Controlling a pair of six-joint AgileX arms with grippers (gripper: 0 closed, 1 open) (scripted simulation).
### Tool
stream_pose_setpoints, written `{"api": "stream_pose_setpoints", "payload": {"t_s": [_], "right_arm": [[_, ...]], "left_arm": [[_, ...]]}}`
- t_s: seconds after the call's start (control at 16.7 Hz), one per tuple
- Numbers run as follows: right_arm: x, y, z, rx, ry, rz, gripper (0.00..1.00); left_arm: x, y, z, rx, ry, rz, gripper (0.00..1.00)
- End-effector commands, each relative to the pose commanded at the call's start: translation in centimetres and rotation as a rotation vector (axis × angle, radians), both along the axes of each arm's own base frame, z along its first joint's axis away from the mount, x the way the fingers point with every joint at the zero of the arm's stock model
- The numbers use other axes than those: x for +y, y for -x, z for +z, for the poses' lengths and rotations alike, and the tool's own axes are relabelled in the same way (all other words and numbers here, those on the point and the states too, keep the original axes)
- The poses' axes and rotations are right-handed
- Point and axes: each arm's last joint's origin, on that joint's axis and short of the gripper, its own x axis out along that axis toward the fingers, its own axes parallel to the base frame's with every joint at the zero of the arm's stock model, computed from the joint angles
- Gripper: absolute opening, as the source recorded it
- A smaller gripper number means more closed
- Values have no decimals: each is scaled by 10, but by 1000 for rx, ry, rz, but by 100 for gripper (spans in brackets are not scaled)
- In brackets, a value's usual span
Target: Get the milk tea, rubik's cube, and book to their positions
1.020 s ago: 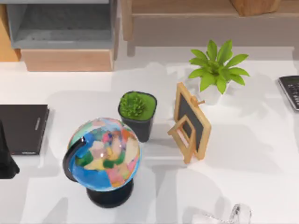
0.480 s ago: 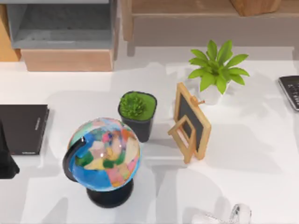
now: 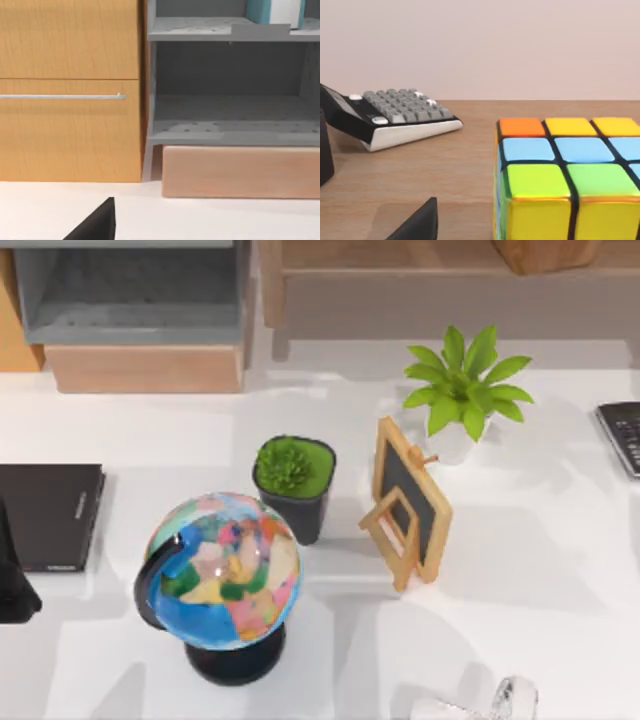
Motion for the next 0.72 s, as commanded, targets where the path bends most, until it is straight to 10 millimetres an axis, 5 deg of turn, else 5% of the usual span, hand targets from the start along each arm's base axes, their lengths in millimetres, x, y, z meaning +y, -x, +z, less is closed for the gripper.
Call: {"api": "stream_pose_setpoints", "payload": {"t_s": [0.42,0.72], "right_arm": [[3,6,-1,3,1,6,100],[21,55,6,6,5,7,100]], "left_arm": [[0,0,0,0,0,0,100],[0,0,0,0,0,0,100]]}}
